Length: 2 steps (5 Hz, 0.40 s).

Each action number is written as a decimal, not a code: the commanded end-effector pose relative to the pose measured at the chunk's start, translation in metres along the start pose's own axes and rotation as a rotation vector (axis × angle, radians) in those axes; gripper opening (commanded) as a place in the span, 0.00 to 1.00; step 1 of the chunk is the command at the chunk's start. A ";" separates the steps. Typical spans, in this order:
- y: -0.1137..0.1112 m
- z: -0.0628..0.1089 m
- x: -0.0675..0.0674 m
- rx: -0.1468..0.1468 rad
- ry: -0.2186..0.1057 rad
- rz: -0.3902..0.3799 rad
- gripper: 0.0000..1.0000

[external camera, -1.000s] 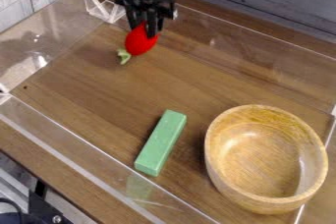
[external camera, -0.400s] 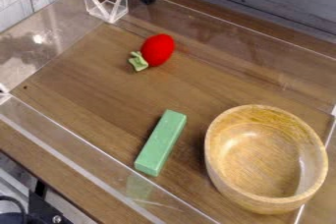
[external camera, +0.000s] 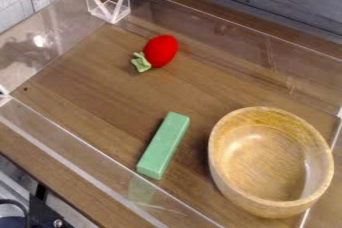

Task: Move the red object to the right side of the table

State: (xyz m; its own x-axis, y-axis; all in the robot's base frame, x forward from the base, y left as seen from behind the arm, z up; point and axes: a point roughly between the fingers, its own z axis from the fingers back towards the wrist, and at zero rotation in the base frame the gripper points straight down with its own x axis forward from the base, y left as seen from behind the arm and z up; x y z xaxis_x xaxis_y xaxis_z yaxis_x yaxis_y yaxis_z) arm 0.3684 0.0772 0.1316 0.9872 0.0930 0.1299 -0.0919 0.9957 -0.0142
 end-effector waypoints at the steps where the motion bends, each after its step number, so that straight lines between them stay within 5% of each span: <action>1: 0.010 0.003 0.003 0.010 -0.037 0.019 1.00; 2: 0.021 -0.006 0.002 0.015 -0.020 0.034 1.00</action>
State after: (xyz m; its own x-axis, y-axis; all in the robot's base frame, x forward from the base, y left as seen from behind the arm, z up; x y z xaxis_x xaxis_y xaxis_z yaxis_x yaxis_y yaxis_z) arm 0.3671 0.0939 0.1090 0.9861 0.1322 0.1010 -0.1313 0.9912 -0.0156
